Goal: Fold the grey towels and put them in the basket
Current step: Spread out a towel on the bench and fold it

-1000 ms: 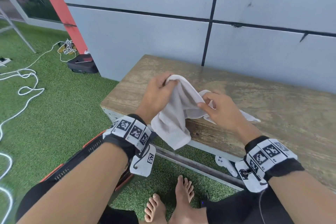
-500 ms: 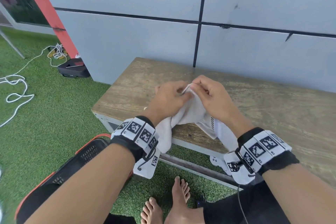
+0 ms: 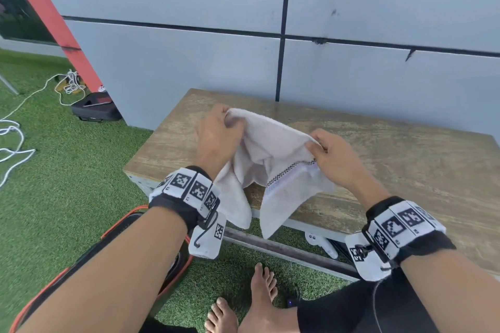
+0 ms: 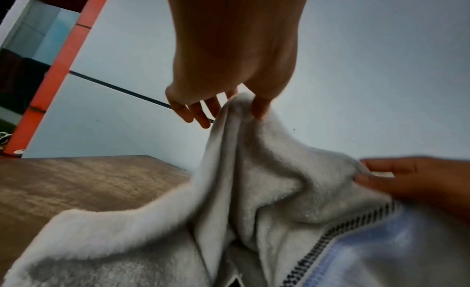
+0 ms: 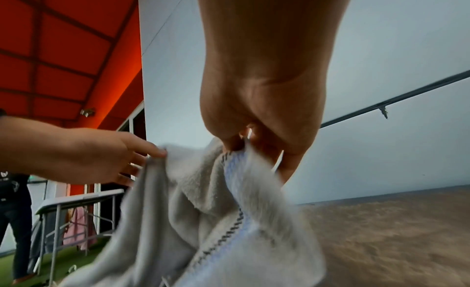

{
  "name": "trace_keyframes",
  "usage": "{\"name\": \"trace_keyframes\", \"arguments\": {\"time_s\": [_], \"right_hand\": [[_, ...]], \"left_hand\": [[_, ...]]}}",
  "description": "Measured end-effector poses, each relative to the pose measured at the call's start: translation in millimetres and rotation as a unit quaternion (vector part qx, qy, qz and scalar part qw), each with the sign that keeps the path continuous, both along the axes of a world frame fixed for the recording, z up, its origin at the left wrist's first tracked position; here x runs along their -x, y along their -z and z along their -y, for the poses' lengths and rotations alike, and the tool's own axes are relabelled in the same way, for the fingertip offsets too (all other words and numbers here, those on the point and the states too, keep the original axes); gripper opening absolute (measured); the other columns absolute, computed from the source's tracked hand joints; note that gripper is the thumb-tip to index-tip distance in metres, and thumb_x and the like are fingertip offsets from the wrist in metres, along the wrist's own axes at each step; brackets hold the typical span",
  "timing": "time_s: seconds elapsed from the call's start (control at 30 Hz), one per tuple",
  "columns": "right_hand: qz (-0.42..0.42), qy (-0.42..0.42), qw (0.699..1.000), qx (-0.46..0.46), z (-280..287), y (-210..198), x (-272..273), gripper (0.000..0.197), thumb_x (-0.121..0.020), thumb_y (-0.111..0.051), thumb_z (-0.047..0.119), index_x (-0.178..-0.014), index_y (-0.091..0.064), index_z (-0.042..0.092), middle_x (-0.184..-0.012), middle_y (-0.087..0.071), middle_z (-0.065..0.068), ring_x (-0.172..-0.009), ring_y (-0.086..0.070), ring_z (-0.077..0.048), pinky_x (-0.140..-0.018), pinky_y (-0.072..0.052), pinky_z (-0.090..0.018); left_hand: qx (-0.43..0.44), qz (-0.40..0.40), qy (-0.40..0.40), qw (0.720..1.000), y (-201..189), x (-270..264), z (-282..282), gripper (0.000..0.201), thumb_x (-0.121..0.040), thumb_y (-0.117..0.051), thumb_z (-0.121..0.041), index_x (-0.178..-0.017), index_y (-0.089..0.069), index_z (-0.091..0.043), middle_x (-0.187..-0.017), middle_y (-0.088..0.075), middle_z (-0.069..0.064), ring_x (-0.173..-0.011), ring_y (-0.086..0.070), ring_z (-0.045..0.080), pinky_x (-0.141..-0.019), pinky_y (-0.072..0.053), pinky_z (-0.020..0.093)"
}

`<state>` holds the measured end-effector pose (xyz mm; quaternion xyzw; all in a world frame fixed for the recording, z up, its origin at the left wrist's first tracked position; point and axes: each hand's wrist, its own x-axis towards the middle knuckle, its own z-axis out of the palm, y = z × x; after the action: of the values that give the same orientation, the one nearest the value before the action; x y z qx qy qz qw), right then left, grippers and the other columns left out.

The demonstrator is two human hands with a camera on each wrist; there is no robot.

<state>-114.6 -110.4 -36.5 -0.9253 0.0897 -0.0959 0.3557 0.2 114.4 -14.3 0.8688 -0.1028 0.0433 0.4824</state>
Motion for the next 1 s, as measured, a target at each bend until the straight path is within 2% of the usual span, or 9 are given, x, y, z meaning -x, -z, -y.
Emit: {"name": "trace_keyframes", "arguments": {"time_s": [0.13,0.23,0.3,0.43,0.57,0.67,0.77,0.9,1.0], "right_hand": [[0.061,-0.060,0.996,-0.038,-23.4,-25.4,-5.1,0.017,-0.103,-0.054,0.031,-0.094,-0.066,0.023,-0.083,-0.066,0.005,-0.076,-0.058,-0.011,-0.070,-0.042,-0.026],[0.090,-0.080,0.989,-0.084,-34.2,-37.2,-6.4,0.015,-0.099,-0.061,0.029,-0.090,-0.070,0.020,-0.083,-0.068,0.002,-0.075,-0.059,-0.011,-0.069,-0.042,-0.025],[0.092,-0.068,0.987,-0.112,-33.7,-39.5,-5.6,0.008,-0.096,-0.067,0.030,-0.097,-0.069,0.022,-0.087,-0.072,0.004,-0.081,-0.064,-0.013,-0.072,-0.045,-0.026],[-0.004,-0.055,0.993,-0.103,-25.0,-27.3,-1.8,0.020,-0.090,-0.072,0.037,-0.106,-0.065,0.027,-0.094,-0.072,0.009,-0.077,-0.064,-0.004,-0.066,-0.047,-0.024],[-0.021,-0.041,0.993,-0.106,-22.6,-8.8,1.2,0.018,-0.094,-0.067,0.022,-0.079,-0.062,0.014,-0.059,-0.061,0.014,-0.046,-0.049,0.000,-0.051,-0.037,-0.016],[0.013,-0.024,0.990,-0.136,-28.4,-5.6,-0.3,0.019,-0.094,-0.067,0.023,-0.085,-0.063,0.007,-0.061,-0.055,0.009,-0.046,-0.042,-0.002,-0.048,-0.033,-0.015],[0.040,-0.049,0.990,-0.125,-37.4,-7.2,-4.7,0.021,-0.093,-0.069,0.029,-0.086,-0.067,0.010,-0.068,-0.060,-0.002,-0.055,-0.043,-0.006,-0.053,-0.033,-0.022],[0.065,-0.022,0.990,-0.124,-39.6,-11.6,-9.0,0.016,-0.089,-0.074,0.028,-0.088,-0.069,0.013,-0.069,-0.061,0.006,-0.054,-0.046,-0.003,-0.050,-0.034,-0.016],[0.023,-0.031,0.988,-0.151,-36.4,-8.3,-6.4,0.018,-0.087,-0.076,0.031,-0.104,-0.072,0.028,-0.092,-0.074,0.012,-0.079,-0.069,-0.006,-0.070,-0.054,-0.023]], "left_hand": [[-0.093,0.020,0.194,0.976,6.8,21.3,20.1,0.054,-0.073,-0.075,-0.054,-0.121,-0.056,-0.043,-0.126,-0.059,-0.009,-0.123,-0.043,0.013,-0.104,-0.038,0.041],[-0.018,0.057,0.251,0.966,-0.5,32.3,33.5,0.032,-0.086,-0.074,-0.038,-0.085,-0.066,-0.006,-0.080,-0.063,0.011,-0.078,-0.049,0.012,-0.074,-0.039,0.035],[0.034,0.051,0.219,0.974,-3.3,31.4,34.6,0.023,-0.089,-0.071,-0.024,-0.075,-0.064,-0.007,-0.069,-0.060,0.011,-0.063,-0.049,0.017,-0.062,-0.040,0.034],[0.066,0.045,0.168,0.983,-9.7,28.8,28.1,0.005,-0.088,-0.067,-0.011,-0.084,-0.070,-0.012,-0.079,-0.070,0.004,-0.069,-0.057,0.006,-0.064,-0.045,0.023],[0.024,0.045,0.115,0.992,-1.7,14.4,23.5,0.013,-0.086,-0.066,-0.020,-0.074,-0.064,-0.027,-0.063,-0.058,-0.017,-0.061,-0.051,0.005,-0.064,-0.041,0.029],[0.009,0.012,0.143,0.990,1.3,18.4,20.6,0.024,-0.082,-0.072,-0.013,-0.097,-0.065,-0.030,-0.090,-0.064,-0.017,-0.082,-0.058,0.001,-0.081,-0.052,0.030],[-0.002,0.019,0.255,0.967,-3.3,29.8,22.9,0.043,-0.080,-0.069,0.001,-0.118,-0.065,-0.021,-0.114,-0.066,-0.009,-0.104,-0.058,-0.003,-0.094,-0.043,0.011],[0.022,0.021,0.224,0.974,-10.3,29.9,27.6,0.017,-0.087,-0.065,-0.003,-0.095,-0.075,-0.014,-0.089,-0.075,-0.005,-0.086,-0.067,0.007,-0.076,-0.047,0.011],[0.073,0.020,0.155,0.985,-15.8,26.4,27.1,0.014,-0.088,-0.064,-0.007,-0.076,-0.070,-0.011,-0.071,-0.068,-0.005,-0.063,-0.056,0.003,-0.061,-0.040,0.012]]}}
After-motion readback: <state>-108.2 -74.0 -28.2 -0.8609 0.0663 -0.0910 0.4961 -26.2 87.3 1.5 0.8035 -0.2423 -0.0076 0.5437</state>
